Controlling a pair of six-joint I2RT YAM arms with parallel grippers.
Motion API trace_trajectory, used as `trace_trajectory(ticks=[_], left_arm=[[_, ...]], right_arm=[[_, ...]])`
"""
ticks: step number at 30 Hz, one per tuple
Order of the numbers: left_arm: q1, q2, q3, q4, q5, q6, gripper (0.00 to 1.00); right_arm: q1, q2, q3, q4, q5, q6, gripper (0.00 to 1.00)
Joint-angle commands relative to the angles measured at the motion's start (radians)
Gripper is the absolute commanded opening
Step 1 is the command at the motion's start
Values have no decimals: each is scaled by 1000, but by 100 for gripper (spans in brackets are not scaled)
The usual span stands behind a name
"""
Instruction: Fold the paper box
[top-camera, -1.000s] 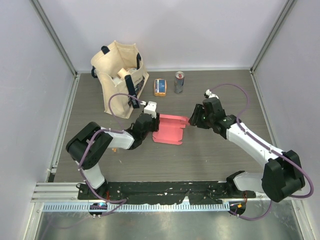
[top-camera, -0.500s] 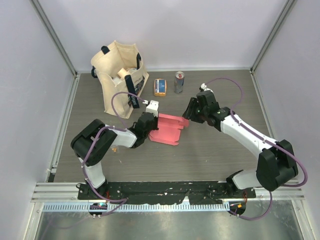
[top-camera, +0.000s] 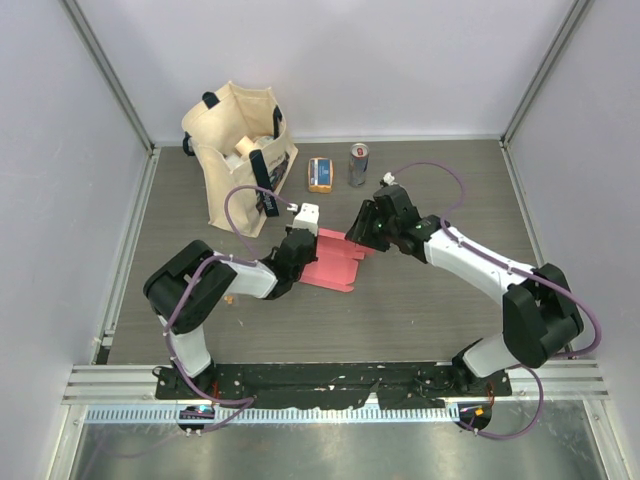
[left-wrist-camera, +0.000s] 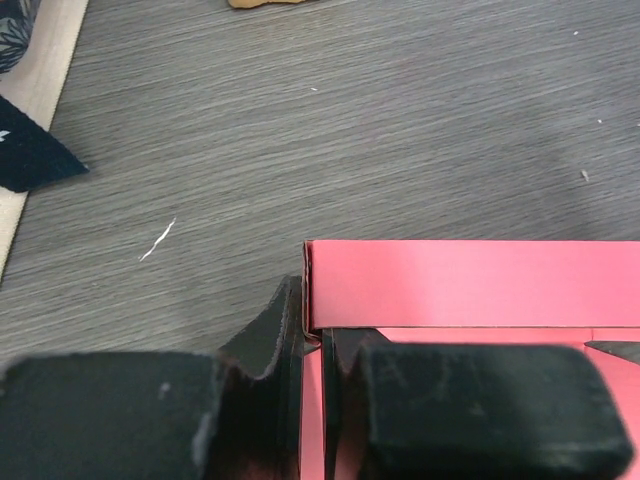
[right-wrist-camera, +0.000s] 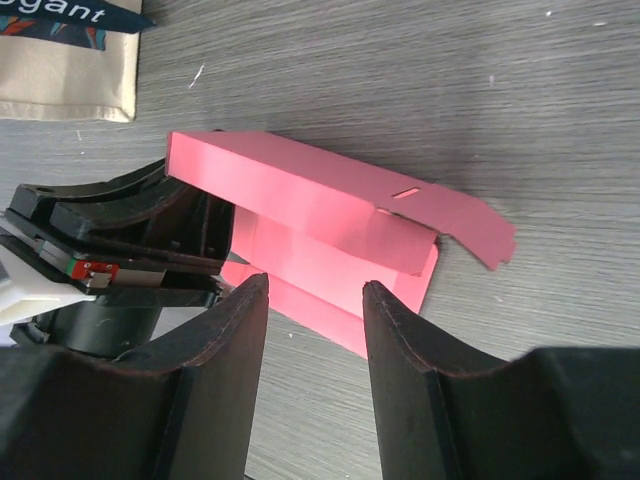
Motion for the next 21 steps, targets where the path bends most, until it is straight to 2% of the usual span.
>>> trace_trajectory(ticks=[1,2,9,16,21], left_arm=[[-13,-7,27,25,-90,7,0],[-15,-9,27,25,-92,7,0],[-15,-12,19,29,-84,4,0],[-15,-13,16,31,-79,-3,0],[-15,-15,13,31,-73,-10,0]], right_arm=[[12,12,18,49,24,34,48],[12,14,13,61,65,32,48],[10,47,7,99,79,32,48],[-3,63,-40,214,6,103,48],[-28,70,-66,287,-54,181,42]])
